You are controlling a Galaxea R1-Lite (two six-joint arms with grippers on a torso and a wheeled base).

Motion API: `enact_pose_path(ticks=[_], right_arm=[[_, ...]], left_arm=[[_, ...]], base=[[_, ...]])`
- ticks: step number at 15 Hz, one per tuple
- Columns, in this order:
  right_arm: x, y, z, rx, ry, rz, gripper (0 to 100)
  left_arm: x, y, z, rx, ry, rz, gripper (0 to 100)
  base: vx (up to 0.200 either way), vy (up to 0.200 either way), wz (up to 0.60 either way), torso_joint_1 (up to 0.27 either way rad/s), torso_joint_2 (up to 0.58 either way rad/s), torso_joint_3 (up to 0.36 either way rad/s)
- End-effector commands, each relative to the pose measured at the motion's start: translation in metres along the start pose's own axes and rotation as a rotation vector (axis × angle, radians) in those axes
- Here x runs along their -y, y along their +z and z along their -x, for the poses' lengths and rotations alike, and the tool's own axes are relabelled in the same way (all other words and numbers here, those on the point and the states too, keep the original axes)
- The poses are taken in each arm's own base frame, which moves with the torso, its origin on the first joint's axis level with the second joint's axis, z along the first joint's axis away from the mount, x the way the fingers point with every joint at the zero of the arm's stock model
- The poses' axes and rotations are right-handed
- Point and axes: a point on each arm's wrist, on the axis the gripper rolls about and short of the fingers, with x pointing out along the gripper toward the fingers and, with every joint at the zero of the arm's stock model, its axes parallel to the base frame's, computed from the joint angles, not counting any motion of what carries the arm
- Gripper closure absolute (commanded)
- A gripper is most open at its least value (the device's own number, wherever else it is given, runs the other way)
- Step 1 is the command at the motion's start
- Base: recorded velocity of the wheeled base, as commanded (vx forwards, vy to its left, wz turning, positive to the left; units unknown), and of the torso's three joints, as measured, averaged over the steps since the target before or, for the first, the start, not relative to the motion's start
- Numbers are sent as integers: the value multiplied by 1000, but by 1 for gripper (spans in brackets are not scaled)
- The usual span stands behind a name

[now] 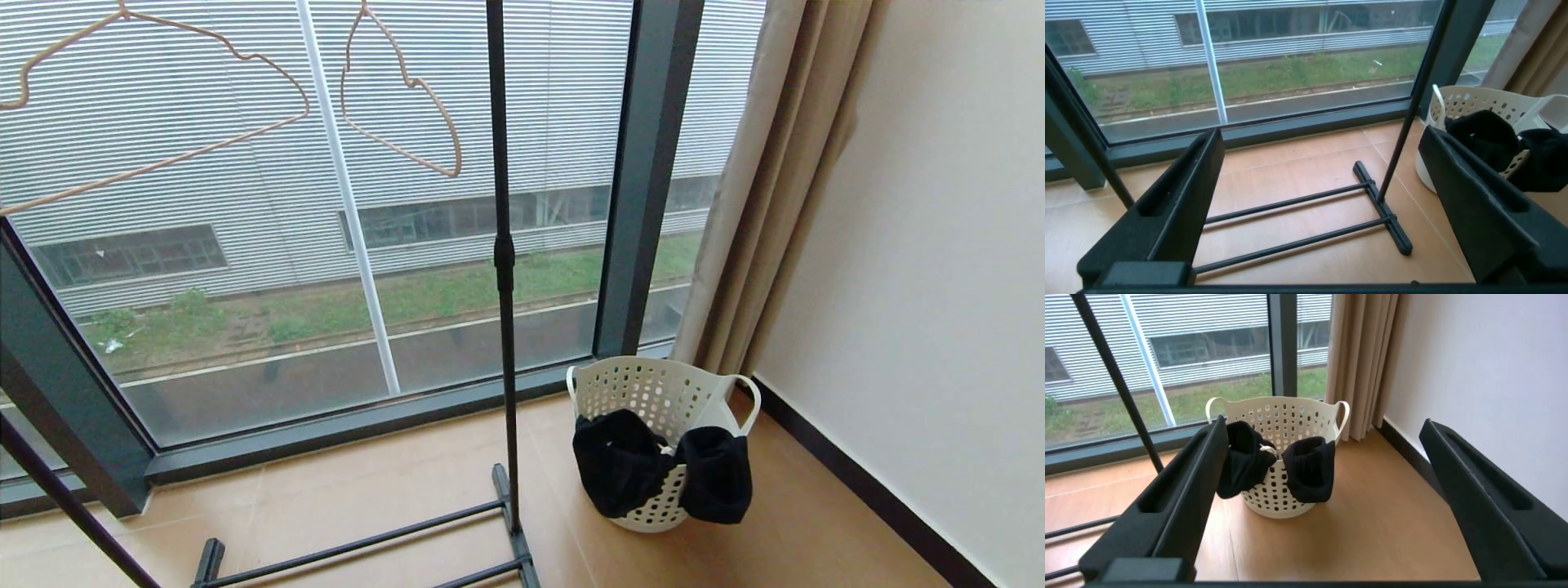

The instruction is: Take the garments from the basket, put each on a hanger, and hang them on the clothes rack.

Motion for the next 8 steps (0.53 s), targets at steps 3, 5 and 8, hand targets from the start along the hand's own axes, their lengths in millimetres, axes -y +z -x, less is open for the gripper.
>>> enact_pose_path(ticks=[3, 5, 8], right_arm=[[0, 0, 0, 2, 1, 0, 0], [0, 0, 0, 0, -1, 0, 0], [0, 0, 0, 0, -1, 0, 0]], left_arm=[[0, 0, 0, -3, -1, -1, 0], [0, 0, 0, -3, -1, -1, 0], [0, 0, 0, -3, -1, -3, 0]], base=[[0, 0, 0, 0, 0, 0], [0, 0, 0, 0, 0, 0], [0, 0, 0, 0, 0, 0]])
